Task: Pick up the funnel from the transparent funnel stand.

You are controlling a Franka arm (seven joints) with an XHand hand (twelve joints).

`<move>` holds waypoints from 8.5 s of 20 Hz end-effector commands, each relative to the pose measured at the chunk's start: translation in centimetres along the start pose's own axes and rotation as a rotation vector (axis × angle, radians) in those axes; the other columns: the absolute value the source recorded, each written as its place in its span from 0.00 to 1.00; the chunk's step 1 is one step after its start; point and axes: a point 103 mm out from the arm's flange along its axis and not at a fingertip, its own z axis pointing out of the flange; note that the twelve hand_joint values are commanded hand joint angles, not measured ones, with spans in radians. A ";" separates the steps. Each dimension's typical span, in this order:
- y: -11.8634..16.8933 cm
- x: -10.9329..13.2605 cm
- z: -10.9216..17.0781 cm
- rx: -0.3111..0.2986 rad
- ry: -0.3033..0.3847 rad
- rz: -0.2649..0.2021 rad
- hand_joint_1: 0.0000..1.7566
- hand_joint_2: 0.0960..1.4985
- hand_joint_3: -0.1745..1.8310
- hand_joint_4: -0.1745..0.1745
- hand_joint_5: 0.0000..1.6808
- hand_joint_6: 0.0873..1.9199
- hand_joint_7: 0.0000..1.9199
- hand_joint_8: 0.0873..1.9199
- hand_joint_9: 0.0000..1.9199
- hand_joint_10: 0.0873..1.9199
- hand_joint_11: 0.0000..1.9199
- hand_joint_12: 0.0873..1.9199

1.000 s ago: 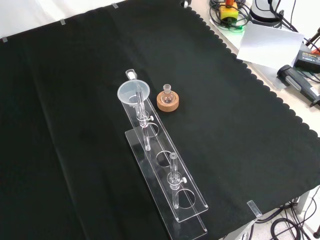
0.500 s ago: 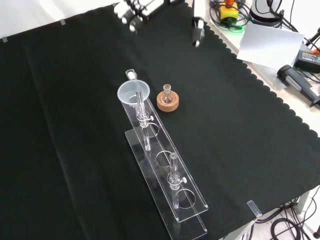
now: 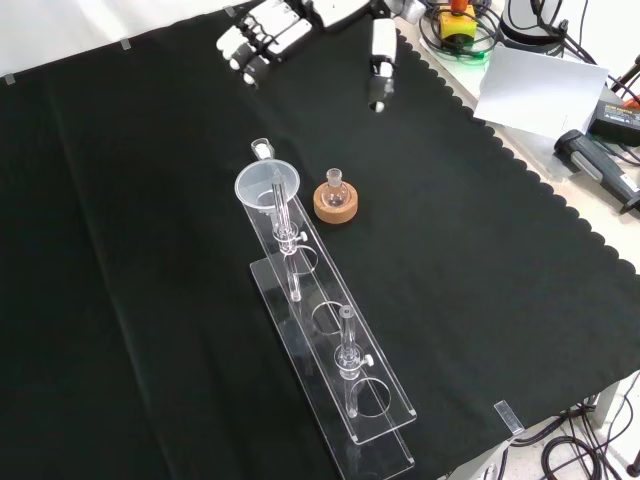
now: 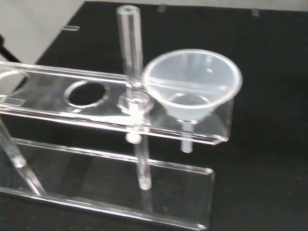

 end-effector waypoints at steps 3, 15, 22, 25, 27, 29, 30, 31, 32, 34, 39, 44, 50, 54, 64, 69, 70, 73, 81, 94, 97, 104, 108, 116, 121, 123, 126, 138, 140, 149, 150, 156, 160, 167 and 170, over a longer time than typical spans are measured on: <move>-0.2 -5.4 1.6 0.036 0.014 0.070 0.28 0.41 0.10 0.53 0.00 0.00 0.00 0.00 0.00 0.00 0.00 0.00; 1.0 -6.7 4.1 0.085 0.001 0.102 0.28 0.41 0.10 0.52 0.00 0.00 0.00 0.00 0.00 0.00 0.00 0.00; 1.6 -4.8 4.9 0.099 0.001 0.096 0.29 0.41 0.10 0.51 0.00 0.00 0.00 0.00 0.00 0.00 0.00 0.00; 1.9 -4.4 5.2 0.106 0.012 0.099 0.29 0.41 0.10 0.51 0.00 0.00 0.00 0.00 0.00 0.00 0.00 0.00; 2.0 -4.2 5.6 0.108 0.024 0.100 0.29 0.41 0.10 0.51 0.00 0.00 0.00 0.00 0.00 0.00 0.00 0.00; 2.1 -4.1 6.1 0.116 0.036 0.107 0.29 0.42 0.10 0.51 0.00 0.00 0.00 0.00 0.00 0.00 0.00 0.00; 2.2 -3.9 6.4 0.134 0.044 0.115 0.29 0.42 0.10 0.51 0.00 0.00 0.00 0.00 0.00 0.00 0.00 0.00; 2.3 -3.8 6.6 0.138 0.046 0.117 0.29 0.42 0.10 0.51 0.00 0.00 0.00 0.00 0.00 0.00 0.00 0.00; 2.4 -3.8 6.9 0.133 0.032 0.111 0.29 0.42 0.10 0.51 0.00 0.00 0.00 0.00 0.00 0.00 0.00 0.00; 2.7 -3.5 7.3 0.137 0.027 0.108 0.29 0.42 0.10 0.51 0.00 0.00 0.00 0.00 0.00 0.00 0.00 0.00; 3.3 -3.4 8.1 0.146 0.028 0.106 0.29 0.42 0.10 0.50 0.00 0.00 0.00 0.00 0.00 0.00 0.00 0.00; 4.0 -3.2 8.8 0.157 0.040 0.113 0.29 0.42 0.10 0.50 0.00 0.00 0.00 0.00 0.00 0.00 0.00 0.00; 4.7 -3.0 9.3 0.171 0.051 0.084 0.29 0.42 0.10 0.49 0.00 0.00 0.00 0.00 0.00 0.00 0.00 0.00; 4.8 -3.1 9.5 0.175 0.058 0.056 0.30 0.42 0.10 0.49 0.00 0.00 0.00 0.00 0.00 0.00 0.00 0.00; 5.7 -2.3 10.0 0.159 0.053 0.020 0.31 0.41 0.10 0.49 0.00 0.00 0.04 0.00 0.00 0.00 0.00 0.00; 6.3 -2.0 10.3 0.167 0.037 0.014 0.32 0.42 0.09 0.44 0.00 0.00 0.04 0.00 0.01 0.00 0.00 0.19; 6.3 -2.0 10.4 0.169 0.036 0.015 0.32 0.42 0.09 0.44 0.00 0.00 0.04 0.01 0.01 0.00 0.00 0.24; 6.5 -1.7 10.7 0.180 0.031 0.023 0.32 0.42 0.09 0.43 0.00 0.00 0.04 0.02 0.02 0.00 0.00 0.29; 6.5 -2.0 11.4 0.201 0.023 0.039 0.32 0.42 0.09 0.39 0.00 0.00 0.05 0.04 0.03 0.00 0.00 0.31; 6.0 -4.4 11.9 0.211 0.026 0.049 0.31 0.42 0.09 0.28 0.00 0.00 0.05 0.18 0.00 0.13 0.00 0.33; 6.2 -4.3 12.0 0.215 0.021 0.052 0.31 0.42 0.09 0.27 0.00 0.00 0.06 0.22 0.00 0.19 0.00 0.33; 7.4 -2.5 12.3 0.221 -0.007 0.044 0.31 0.42 0.09 0.24 0.00 0.00 0.08 0.24 0.00 0.27 0.00 0.34; 7.8 -1.9 12.5 0.226 -0.024 0.046 0.31 0.42 0.09 0.24 0.00 0.00 0.08 0.25 0.00 0.29 0.00 0.34; 7.9 -3.5 12.5 0.222 -0.015 0.054 0.32 0.43 0.09 0.25 0.11 0.00 0.19 0.26 0.04 0.38 0.00 0.35; 8.3 -3.1 12.6 0.231 -0.037 0.070 0.34 0.44 0.10 0.28 0.16 0.00 0.23 0.25 0.07 0.38 0.00 0.39; 8.5 -2.7 12.6 0.231 -0.041 0.075 0.35 0.45 0.10 0.29 0.17 0.00 0.24 0.24 0.08 0.37 0.00 0.39; 8.8 -1.9 12.8 0.232 -0.043 0.082 0.36 0.46 0.11 0.29 0.17 0.00 0.24 0.24 0.09 0.37 0.00 0.40; 9.0 -1.8 12.6 0.230 -0.050 0.113 0.36 0.46 0.11 0.30 0.17 0.00 0.25 0.23 0.11 0.37 0.00 0.40; 8.9 -2.1 12.5 0.227 -0.044 0.118 0.36 0.46 0.11 0.30 0.17 0.00 0.24 0.23 0.11 0.37 0.00 0.40; 8.7 -4.4 12.3 0.246 -0.063 0.130 0.36 0.47 0.12 0.29 0.19 0.00 0.28 0.23 0.14 0.35 0.00 0.41; 8.8 -4.0 12.3 0.249 -0.066 0.130 0.36 0.47 0.12 0.29 0.19 0.00 0.28 0.23 0.14 0.35 0.00 0.41; 9.3 -2.2 12.9 0.253 -0.043 0.134 0.36 0.47 0.13 0.30 0.19 0.00 0.30 0.23 0.14 0.35 0.00 0.41; 9.3 -2.4 13.0 0.253 -0.026 0.145 0.36 0.46 0.14 0.30 0.22 0.00 0.34 0.23 0.16 0.34 0.00 0.41; 8.4 -5.9 12.8 0.251 0.003 0.149 0.37 0.38 0.28 0.35 0.33 0.00 0.49 0.19 0.26 0.27 0.00 0.41; 8.4 -6.1 12.6 0.233 -0.002 0.161 0.39 0.37 0.30 0.35 0.36 0.00 0.52 0.20 0.28 0.27 0.00 0.42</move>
